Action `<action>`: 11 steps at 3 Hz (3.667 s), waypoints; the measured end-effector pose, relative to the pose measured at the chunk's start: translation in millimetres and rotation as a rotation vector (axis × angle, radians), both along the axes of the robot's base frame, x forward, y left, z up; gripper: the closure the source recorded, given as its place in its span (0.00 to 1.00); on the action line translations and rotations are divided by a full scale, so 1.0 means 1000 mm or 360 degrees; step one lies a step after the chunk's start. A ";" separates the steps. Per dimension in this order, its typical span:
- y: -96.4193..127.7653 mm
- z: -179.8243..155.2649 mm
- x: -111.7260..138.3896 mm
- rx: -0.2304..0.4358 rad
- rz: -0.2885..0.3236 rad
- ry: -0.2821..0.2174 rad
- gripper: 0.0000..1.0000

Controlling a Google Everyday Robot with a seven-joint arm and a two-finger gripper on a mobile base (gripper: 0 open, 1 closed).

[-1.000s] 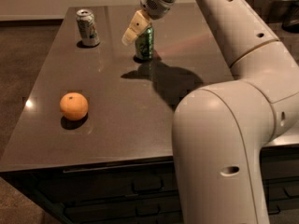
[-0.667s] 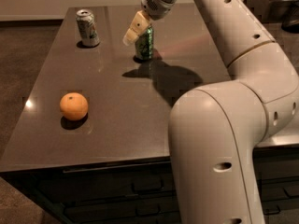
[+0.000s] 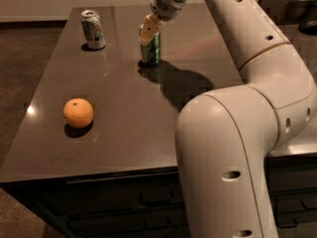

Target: Move green can near orange

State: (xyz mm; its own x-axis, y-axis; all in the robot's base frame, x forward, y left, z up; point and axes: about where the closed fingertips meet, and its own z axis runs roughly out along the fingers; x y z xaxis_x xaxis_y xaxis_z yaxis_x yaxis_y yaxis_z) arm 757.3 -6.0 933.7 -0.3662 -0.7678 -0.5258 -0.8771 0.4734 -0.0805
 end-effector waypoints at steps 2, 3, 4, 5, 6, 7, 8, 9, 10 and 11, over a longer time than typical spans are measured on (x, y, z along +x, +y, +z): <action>0.017 0.021 -0.036 0.0021 0.0275 -0.0023 0.93; 0.036 0.035 -0.085 0.0036 0.0591 -0.0022 1.00; 0.050 0.040 -0.126 0.0031 0.0856 -0.0034 1.00; 0.064 0.034 -0.162 0.0024 0.1081 -0.0041 1.00; 0.074 0.022 -0.186 0.0022 0.1233 -0.0042 1.00; 0.079 0.011 -0.202 0.0014 0.1322 -0.0052 0.83; 0.082 0.004 -0.213 0.0028 0.1374 -0.0038 0.59; 0.082 -0.006 -0.217 0.0040 0.1393 0.0010 0.36; 0.083 -0.012 -0.221 0.0030 0.1408 0.0026 0.12; 0.086 -0.013 -0.220 0.0035 0.1405 0.0017 0.00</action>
Offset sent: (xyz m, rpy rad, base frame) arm -0.1062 0.0299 0.0513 0.0292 -0.0197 0.4129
